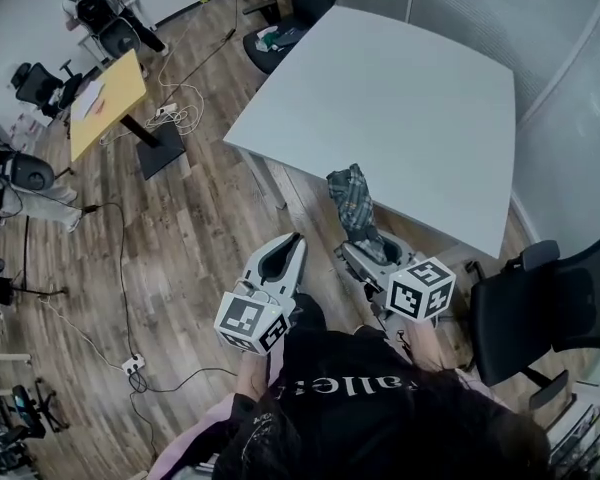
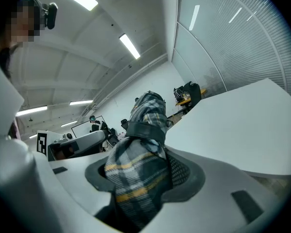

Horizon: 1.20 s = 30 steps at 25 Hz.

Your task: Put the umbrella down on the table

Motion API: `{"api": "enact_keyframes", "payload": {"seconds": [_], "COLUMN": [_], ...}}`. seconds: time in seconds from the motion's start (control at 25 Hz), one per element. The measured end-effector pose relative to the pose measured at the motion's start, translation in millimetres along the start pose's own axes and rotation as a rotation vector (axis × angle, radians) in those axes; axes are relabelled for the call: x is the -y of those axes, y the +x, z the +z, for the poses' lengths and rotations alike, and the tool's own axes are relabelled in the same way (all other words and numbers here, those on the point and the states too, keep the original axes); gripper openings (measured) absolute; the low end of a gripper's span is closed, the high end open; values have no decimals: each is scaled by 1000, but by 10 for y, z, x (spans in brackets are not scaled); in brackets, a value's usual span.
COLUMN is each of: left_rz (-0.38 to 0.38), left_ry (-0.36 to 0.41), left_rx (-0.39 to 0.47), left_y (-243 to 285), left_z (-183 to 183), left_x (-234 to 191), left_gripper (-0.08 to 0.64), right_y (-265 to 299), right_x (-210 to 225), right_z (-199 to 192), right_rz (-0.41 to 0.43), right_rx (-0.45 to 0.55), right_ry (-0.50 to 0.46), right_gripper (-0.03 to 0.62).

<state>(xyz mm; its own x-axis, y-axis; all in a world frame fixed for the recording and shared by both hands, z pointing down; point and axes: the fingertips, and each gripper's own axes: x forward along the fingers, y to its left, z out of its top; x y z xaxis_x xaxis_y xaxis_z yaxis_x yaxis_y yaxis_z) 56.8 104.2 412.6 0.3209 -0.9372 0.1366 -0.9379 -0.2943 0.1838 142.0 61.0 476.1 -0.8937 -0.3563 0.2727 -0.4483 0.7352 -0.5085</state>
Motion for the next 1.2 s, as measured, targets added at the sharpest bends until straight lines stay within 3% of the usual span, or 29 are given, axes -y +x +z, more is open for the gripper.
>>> {"api": "enact_keyframes", "payload": {"seconds": [0.24, 0.76, 1.0, 1.2], "left_rz": [-45, -124, -147, -182], "left_ry": [-2, 7, -26, -32], "left_rx": [-5, -47, -53, -58], "left_y": [143, 159, 201, 391], "left_z": [227, 336, 324, 307], "left_x": [-723, -1984, -2290, -2380], "left_gripper": [29, 29, 29, 29], "right_y": [685, 1978, 2249, 2398], "right_x": [-51, -265, -317, -99], "right_z": [213, 468, 518, 543], "right_rz": [-40, -100, -122, -157], "right_rx": [3, 12, -1, -26], "right_ry": [22, 67, 58, 47], "right_gripper": [224, 224, 224, 224]}}
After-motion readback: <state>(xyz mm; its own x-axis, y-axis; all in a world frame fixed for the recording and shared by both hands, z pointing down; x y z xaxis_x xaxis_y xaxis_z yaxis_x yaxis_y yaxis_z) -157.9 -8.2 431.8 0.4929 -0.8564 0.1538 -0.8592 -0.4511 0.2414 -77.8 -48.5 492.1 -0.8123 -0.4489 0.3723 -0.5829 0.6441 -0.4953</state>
